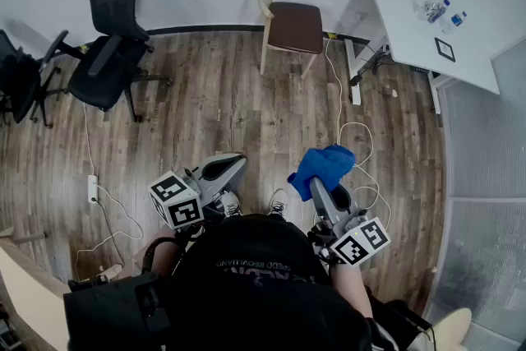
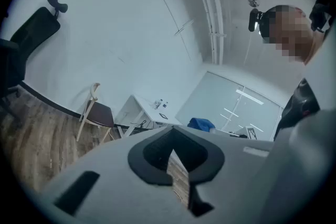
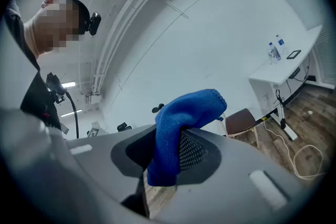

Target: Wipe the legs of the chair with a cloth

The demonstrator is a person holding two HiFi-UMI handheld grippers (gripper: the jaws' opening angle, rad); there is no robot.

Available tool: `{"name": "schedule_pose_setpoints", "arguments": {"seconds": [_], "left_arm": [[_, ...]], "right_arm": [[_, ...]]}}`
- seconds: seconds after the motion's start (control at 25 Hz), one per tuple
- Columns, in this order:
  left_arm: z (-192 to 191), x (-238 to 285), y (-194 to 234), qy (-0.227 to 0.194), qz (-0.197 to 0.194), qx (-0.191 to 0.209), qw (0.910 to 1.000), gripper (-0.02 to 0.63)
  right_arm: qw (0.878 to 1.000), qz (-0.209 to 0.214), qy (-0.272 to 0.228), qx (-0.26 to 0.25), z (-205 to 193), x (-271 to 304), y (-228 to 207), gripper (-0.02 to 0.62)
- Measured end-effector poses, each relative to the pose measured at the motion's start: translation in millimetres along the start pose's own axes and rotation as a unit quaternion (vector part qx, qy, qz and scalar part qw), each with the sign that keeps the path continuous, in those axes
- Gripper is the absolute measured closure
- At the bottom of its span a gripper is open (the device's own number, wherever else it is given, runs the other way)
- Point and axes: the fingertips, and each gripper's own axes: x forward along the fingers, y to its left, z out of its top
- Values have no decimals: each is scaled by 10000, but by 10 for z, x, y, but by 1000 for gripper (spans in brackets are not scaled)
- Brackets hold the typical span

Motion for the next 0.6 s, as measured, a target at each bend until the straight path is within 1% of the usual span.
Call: {"name": "schedule_pose_setpoints", "arguments": {"seconds": [0.44,0.52,0.6], "left_arm": [[-10,13,-28,52,8,73,10000,600],[-43,27,-20,202,86,332,9992,600],[-89,57,5,468,210,800,9955,600]], "right_arm": [[10000,9,20,-45,1,-4,5,494],[10000,5,33,-87,-4,-2,3,494],[9998,0,47,-172,-12,0,-4,494]]}}
